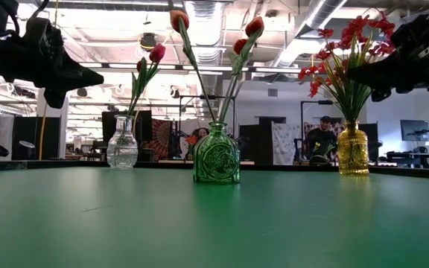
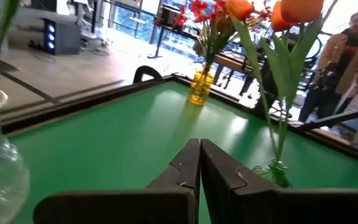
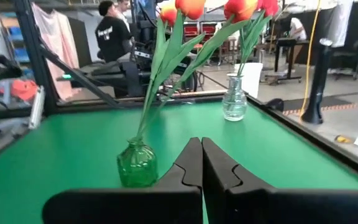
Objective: Sort flowers into vase by color
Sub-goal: Return to Home Position
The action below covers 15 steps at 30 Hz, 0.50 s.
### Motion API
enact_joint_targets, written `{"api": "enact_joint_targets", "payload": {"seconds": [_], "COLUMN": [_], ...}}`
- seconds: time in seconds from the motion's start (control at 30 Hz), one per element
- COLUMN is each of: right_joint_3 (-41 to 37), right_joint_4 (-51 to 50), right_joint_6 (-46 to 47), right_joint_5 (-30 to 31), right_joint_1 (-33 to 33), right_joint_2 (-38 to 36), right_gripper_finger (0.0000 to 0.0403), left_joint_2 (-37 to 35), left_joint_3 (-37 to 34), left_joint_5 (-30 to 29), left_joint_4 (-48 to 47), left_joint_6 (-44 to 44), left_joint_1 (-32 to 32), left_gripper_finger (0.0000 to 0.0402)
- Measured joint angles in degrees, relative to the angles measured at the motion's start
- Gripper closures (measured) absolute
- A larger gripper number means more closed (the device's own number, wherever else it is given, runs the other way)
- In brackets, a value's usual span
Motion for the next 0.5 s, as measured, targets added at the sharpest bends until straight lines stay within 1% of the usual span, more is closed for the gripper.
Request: {"api": "enact_joint_targets", "payload": {"seconds": [0.1, 0.2, 0.3, 0.5], "right_joint_3": [0.00, -0.02, -0.02, -0.02], "right_joint_4": [-0.02, 0.00, -0.04, -0.22], "right_joint_6": [-2.35, -1.91, -2.46, -2.96], "right_joint_5": [0.20, -0.43, -0.31, 0.84], "right_joint_1": [0.16, 0.39, 1.10, 1.19], "right_joint_2": [0.00, 0.17, 0.44, 1.58], "right_gripper_finger": [0.0382, 0.0382, 0.0379, 0.0359], "left_joint_2": [0.00, 0.00, 0.00, 0.00], "left_joint_3": [0.00, 0.00, 0.00, 0.00], "left_joint_5": [2.21, 3.49, 3.56, 3.86], "left_joint_4": [-0.03, -0.11, -0.09, -0.10], "left_joint_6": [-3.06, -5.17, -5.34, -5.45], "left_joint_1": [0.00, 0.00, 0.00, -0.01], "left_gripper_finger": [0.0401, 0.0401, 0.0401, 0.0401]}}
